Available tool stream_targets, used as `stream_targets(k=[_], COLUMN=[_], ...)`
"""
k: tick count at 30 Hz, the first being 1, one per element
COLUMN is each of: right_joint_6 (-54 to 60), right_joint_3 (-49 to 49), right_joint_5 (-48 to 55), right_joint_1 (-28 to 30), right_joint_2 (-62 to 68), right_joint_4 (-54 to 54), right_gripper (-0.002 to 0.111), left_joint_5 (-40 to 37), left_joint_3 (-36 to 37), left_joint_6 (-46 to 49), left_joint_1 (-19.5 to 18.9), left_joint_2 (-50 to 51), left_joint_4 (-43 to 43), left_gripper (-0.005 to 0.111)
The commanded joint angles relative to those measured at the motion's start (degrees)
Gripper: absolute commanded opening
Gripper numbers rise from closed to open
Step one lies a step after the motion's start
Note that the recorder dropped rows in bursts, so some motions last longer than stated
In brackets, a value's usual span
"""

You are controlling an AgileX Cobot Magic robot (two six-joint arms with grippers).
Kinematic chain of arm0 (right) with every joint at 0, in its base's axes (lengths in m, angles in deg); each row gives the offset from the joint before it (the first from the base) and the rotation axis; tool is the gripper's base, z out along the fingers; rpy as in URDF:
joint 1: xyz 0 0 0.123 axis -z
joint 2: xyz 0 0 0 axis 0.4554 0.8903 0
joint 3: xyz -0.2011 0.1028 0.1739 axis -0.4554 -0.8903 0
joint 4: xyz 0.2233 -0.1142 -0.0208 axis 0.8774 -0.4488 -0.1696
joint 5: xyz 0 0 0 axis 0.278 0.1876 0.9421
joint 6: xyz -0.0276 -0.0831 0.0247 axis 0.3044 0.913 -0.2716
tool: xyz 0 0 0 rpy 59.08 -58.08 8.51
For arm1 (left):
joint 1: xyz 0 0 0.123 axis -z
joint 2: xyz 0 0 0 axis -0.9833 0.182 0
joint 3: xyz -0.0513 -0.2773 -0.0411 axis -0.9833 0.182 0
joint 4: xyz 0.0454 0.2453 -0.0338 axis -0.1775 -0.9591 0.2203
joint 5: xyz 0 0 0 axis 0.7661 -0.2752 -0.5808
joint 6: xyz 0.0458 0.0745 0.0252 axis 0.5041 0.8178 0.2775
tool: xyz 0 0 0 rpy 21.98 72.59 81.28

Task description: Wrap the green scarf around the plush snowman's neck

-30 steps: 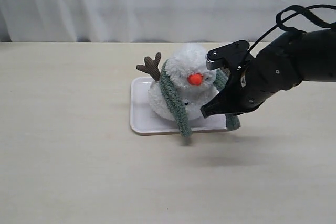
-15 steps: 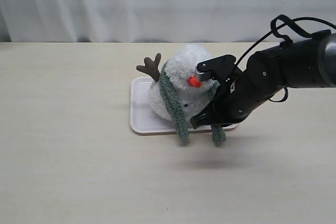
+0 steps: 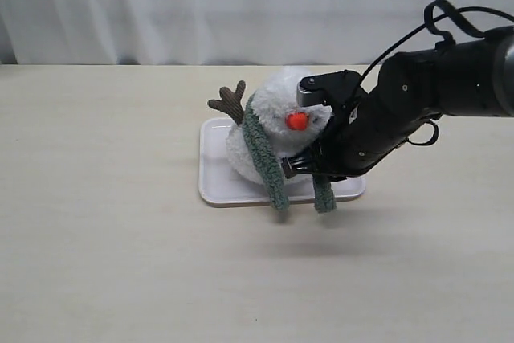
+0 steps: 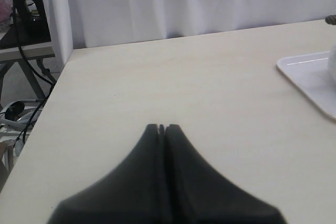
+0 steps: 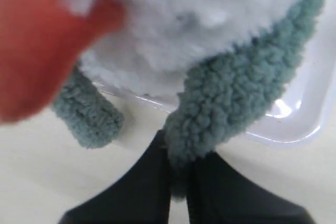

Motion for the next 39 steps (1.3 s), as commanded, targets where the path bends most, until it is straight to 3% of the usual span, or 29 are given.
stream_targets(k=[1, 14, 24, 30, 39], right_joint_6=[0.5, 7.6, 11.6, 28.7, 28.3], right_joint_3=[1.3, 1.3, 1.3, 1.3, 1.3], right_joint_5=[2.9, -1.6, -0.9, 1.4, -4.7], right_joint_1=[0.0, 0.0, 0.0, -0.4, -1.4], right_joint_2=[-1.7, 3.5, 4.7, 5.1, 9.2], right_joint_4=[5.0, 23.6, 26.1, 35.5, 35.4], right_gripper=[0.008, 0.01, 0.05, 0.061, 0.064], left_joint_5=[0.7, 0.7, 0.7, 0.7, 0.7], left_joint_3=[0.2, 0.2, 0.2, 0.2, 0.2], left_joint_6=[0.1, 0.1, 0.1, 0.1, 0.1], left_joint_1=[-0.1, -0.1, -0.1, -0.1, -0.1], left_joint_2=[-0.1, -0.1, -0.1, -0.1, -0.1], left_joint_4=[-0.1, -0.1, -0.1, -0.1, -0.1], left_gripper=[0.0, 0.0, 0.0, 0.0, 0.0])
